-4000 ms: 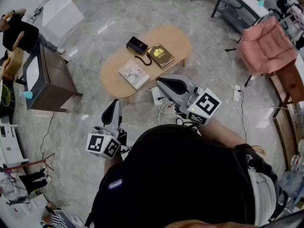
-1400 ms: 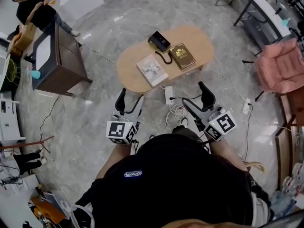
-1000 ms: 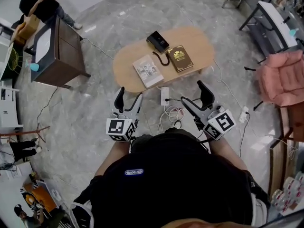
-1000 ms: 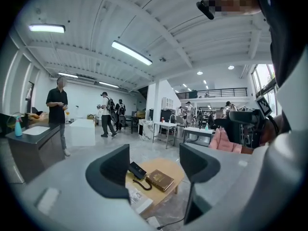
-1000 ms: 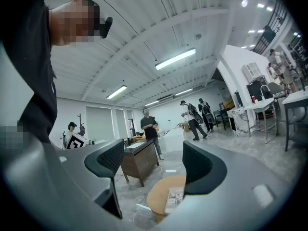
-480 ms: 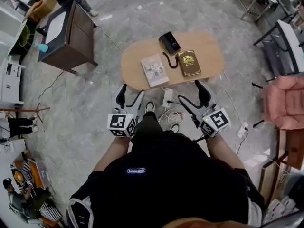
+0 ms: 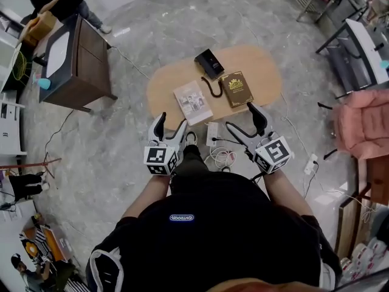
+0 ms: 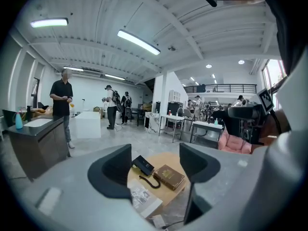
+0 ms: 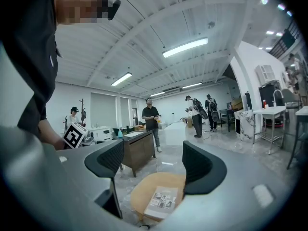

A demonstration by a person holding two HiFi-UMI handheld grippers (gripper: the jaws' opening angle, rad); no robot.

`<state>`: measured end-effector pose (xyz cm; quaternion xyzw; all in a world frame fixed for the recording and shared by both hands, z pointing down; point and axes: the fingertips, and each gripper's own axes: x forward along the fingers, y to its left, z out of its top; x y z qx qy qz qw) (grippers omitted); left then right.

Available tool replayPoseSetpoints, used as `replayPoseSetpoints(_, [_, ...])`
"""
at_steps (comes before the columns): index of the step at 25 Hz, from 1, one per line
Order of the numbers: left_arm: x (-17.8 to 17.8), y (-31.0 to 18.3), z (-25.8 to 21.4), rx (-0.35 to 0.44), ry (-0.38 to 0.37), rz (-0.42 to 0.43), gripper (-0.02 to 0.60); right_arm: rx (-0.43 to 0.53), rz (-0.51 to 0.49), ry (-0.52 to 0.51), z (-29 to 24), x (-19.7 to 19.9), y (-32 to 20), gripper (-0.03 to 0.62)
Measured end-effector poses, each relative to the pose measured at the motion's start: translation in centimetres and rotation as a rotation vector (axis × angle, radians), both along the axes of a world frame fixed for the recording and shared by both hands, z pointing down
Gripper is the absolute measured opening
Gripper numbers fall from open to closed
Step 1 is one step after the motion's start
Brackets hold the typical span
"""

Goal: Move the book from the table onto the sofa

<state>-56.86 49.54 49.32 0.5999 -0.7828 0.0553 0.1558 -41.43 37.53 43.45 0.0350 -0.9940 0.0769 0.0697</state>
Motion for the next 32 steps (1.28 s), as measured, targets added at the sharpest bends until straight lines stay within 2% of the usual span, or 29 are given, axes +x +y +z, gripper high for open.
replayPoseSetpoints(7, [-6.1, -4.0, 3.0, -0.049, 0.009, 0.03, 0.31, 0.006, 0.003, 0.057, 2.9, -7.2, -3.1, 0.394])
replayPoseSetpoints(10, [-8.1, -5.3, 5.1, -0.089, 0.009, 0.052, 0.31, -0.013, -0.034, 0.118, 5.9, -10.6, -3.5, 0.393])
replayPoseSetpoints(14, [-9.6, -6.1, 9.2, -0.152, 0.046, 0.075, 0.31, -0.059, -0.07, 0.206, 11.2, -13.7, -3.8, 0.396])
replayPoseSetpoints(21, [-11.4, -7.1, 17.2, -0.253, 0.151, 0.089, 0.31, -0.131, -0.079, 0.326, 19.2, -16.9, -4.9, 0.396])
replayPoseSetpoints(32, [-13.2, -6.9, 26.7, -0.392, 0.304, 0.12, 0.307, -0.197, -0.095, 0.484, 29.2, -19.9, -5.4, 0.396])
